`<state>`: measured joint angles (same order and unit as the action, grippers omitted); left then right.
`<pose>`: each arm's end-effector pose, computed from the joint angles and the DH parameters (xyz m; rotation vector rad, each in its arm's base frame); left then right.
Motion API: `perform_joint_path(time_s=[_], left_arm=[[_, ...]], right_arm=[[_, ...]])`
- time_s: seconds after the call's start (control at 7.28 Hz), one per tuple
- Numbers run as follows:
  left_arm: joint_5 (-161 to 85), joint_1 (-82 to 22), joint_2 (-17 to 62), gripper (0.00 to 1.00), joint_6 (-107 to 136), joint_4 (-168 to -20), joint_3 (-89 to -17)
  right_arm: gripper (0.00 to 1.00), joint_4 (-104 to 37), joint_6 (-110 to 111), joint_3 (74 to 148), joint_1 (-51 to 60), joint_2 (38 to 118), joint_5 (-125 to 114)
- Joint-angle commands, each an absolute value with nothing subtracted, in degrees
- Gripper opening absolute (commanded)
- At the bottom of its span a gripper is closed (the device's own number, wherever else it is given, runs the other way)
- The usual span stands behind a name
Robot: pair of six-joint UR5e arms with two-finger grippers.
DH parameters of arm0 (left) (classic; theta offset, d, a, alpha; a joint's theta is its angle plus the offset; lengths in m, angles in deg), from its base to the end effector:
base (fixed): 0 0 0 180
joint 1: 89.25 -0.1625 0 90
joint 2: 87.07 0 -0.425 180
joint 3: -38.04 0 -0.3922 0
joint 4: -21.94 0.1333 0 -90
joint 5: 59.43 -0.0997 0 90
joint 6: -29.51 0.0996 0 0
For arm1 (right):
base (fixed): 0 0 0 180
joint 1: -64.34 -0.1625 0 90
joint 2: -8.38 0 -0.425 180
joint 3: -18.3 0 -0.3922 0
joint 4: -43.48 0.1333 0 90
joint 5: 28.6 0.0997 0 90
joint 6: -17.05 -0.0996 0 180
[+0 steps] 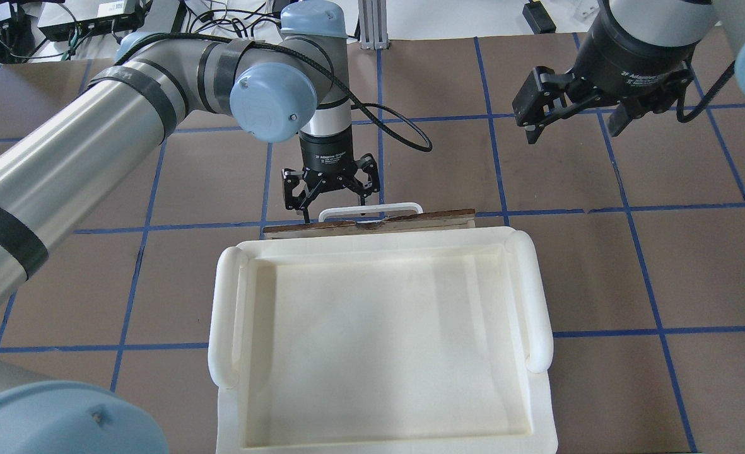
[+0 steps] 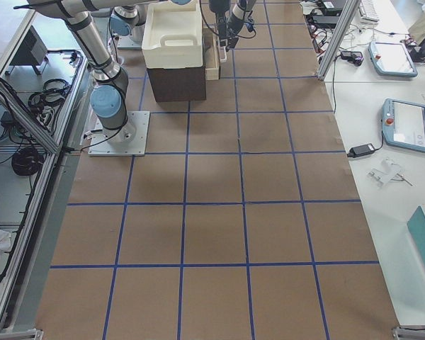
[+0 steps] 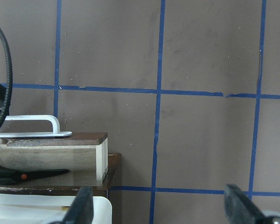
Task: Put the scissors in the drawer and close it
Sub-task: 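Push the drawer shut with the left gripper toward the robot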
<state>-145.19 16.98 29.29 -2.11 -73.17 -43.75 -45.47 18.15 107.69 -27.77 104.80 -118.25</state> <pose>-0.3066 -0.5500 0.2905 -0.4220 2.9535 0.6061 0.1504 -0.4460 0.5442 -0.0882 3.1291 -0.1634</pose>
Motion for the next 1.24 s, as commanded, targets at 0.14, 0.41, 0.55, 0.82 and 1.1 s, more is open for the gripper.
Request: perform_joint_path(time_s=[0.14,0.41,0.55,0.82,1.1], left_arm=[[-145.1,17.0,29.2,1.0,-3.7,-76.3,-43.9],[-145.1,17.0,29.6,1.0,-5.4,-77.5,-44.4],[-145.1,17.0,29.3,1.0,-5.4,-78.5,-44.4],[-145.0,17.0,29.6,1.0,-5.4,-79.5,-44.4],[-145.0,17.2,29.9,1.0,-5.4,-80.4,-44.6]], right_arm=[[1.0,-45.4,18.2,107.7,-27.8,104.9,-118.3],[1.0,-45.4,18.3,107.7,-27.8,104.8,-118.3],[1.0,-45.4,18.3,107.7,-27.8,104.8,-118.3],[1.0,-45.4,18.3,107.7,-27.8,104.8,-118.3],[1.0,-45.4,18.3,107.7,-27.8,104.8,-118.3]])
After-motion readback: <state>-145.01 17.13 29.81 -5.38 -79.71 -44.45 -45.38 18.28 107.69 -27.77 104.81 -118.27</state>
